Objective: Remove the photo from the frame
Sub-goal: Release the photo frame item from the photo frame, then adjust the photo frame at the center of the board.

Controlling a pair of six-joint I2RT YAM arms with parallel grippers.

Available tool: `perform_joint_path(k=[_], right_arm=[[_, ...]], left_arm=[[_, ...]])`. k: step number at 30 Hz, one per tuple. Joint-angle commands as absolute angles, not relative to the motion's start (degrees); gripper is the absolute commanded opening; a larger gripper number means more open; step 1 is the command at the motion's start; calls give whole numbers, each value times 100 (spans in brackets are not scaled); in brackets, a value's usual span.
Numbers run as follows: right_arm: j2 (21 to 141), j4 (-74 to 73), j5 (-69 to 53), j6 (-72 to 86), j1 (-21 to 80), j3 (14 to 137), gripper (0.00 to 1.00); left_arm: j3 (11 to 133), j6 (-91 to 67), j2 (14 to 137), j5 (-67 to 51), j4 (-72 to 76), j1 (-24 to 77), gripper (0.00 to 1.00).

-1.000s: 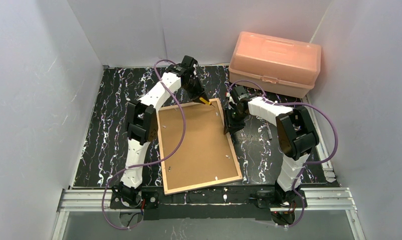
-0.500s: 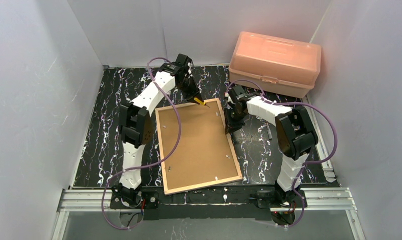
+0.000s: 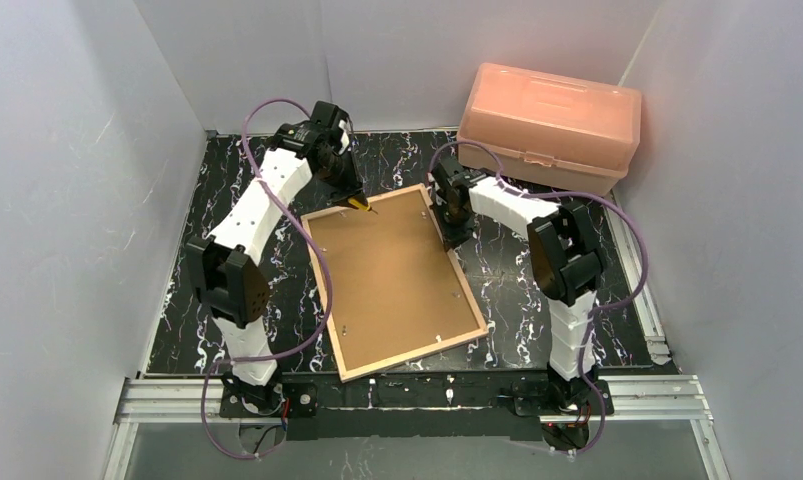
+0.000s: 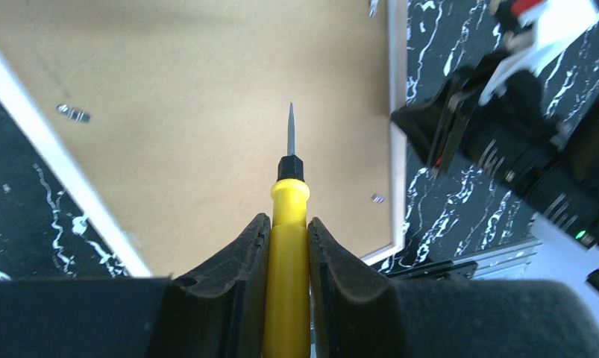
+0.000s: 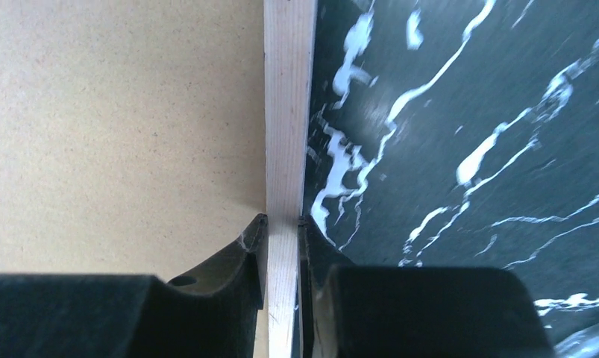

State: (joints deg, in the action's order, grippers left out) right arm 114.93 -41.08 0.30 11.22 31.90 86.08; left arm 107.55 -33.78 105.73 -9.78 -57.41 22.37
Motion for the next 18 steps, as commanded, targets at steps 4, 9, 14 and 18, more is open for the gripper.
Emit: perform_joint_path(k=[4,9,14,18], right_arm=[[12480,-4498,1148,562,3172,10511,23],[13043,-4576,1203,631,3192,11624,23],[13186,-4609,1109,759,3316,12286,41],[12645,-4297,1246,914,3336,11539,61]], left_arm=[[10228,-3162,9806,-644,-6084,2197,0],[9951,-3341,9691,-781,-6082,2196,0],[9886,-3466,9712,-931,-6074,2197,0],[9911,-3493,9704,-923,-6073,2197,0]])
